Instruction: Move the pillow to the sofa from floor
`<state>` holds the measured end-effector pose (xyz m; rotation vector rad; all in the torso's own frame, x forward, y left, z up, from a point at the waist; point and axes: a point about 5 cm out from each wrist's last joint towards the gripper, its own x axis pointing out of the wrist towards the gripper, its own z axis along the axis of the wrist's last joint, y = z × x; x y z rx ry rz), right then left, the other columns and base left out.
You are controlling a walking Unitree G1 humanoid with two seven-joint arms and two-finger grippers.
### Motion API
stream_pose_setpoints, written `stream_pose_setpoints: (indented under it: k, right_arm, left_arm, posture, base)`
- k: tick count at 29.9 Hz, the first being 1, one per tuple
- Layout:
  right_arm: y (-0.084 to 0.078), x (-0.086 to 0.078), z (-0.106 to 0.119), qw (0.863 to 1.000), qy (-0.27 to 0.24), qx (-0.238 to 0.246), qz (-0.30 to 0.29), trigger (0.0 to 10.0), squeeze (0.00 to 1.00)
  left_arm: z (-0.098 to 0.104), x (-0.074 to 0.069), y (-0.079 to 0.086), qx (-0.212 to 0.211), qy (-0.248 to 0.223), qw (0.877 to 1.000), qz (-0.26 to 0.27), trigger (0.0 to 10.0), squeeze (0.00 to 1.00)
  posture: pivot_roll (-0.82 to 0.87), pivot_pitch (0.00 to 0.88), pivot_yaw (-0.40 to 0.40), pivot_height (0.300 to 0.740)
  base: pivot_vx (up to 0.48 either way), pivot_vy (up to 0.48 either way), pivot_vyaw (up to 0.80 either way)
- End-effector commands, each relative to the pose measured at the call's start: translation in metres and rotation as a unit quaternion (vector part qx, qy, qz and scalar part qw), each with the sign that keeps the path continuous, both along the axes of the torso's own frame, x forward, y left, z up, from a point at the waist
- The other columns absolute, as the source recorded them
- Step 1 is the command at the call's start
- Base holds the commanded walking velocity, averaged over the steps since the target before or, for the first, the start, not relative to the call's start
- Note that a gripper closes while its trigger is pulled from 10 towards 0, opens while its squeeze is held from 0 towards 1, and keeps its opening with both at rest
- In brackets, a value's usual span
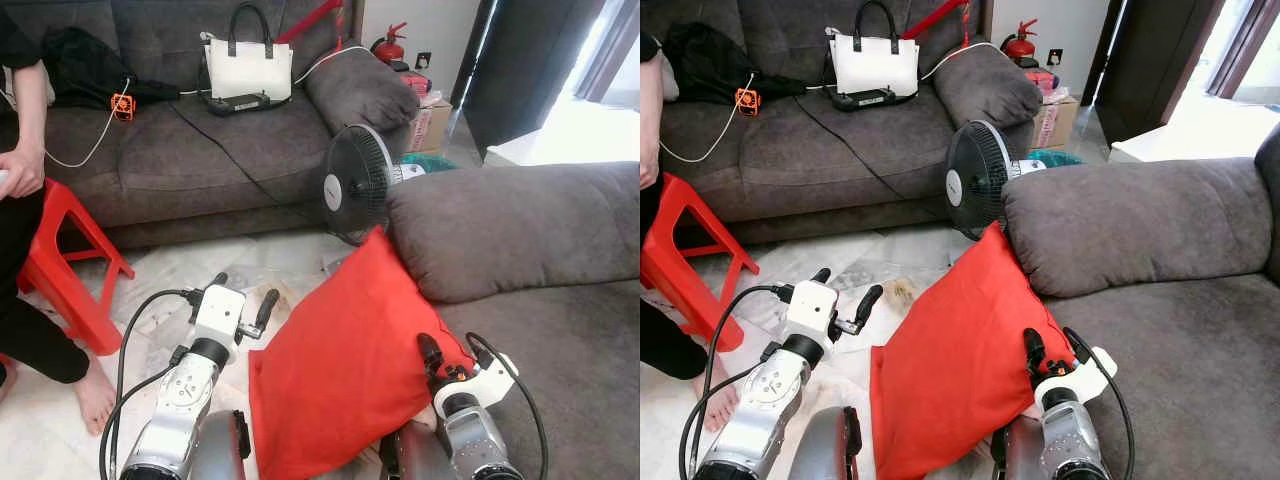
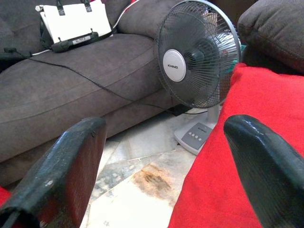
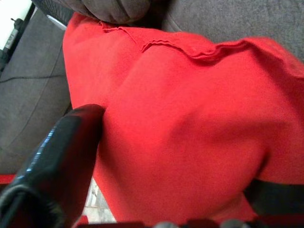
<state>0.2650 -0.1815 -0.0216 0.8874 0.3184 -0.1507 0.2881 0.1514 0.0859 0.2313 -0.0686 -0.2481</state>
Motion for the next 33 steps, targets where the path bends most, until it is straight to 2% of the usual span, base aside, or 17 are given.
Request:
stream_pose_setpoints:
  k: [1, 23, 33]
  right_arm:
    - [0.0036, 0.0055, 0.0046, 1.0, -0.015, 0.007, 0.002, 0.0, 0.0]
    - [-0.0017, -0.0009, 0.0017, 1.0, -0.024, 0.003, -0.004, 0.0, 0.0]
    - [0.0019, -0.0009, 0.0017, 0.999, -0.027, -0.008, 0.016, 0.0, 0.0]
  left_arm:
    - [0.0012, 0.0019, -0.0025, 0.007, -0.006, 1.0, -0.005, 10.0, 0.0]
    - [0.0002, -0.0003, -0.002, 0.006, -0.005, 1.0, -0.002, 10.0, 0.0]
    - [0.0006, 0.001, -0.0011, 0.007, -0.005, 1.0, 0.001, 10.0, 0.0]
  posture:
    - [0.14, 0.0, -0.048, 0.538]
    - [0.13, 0.0, -0.054, 0.538]
    - [0.13, 0.0, -0.055, 0.538]
  base:
    - [0.0, 0.0, 0.0]
    - [0.0, 0.0, 0.0]
    - [0.0, 0.0, 0.0]
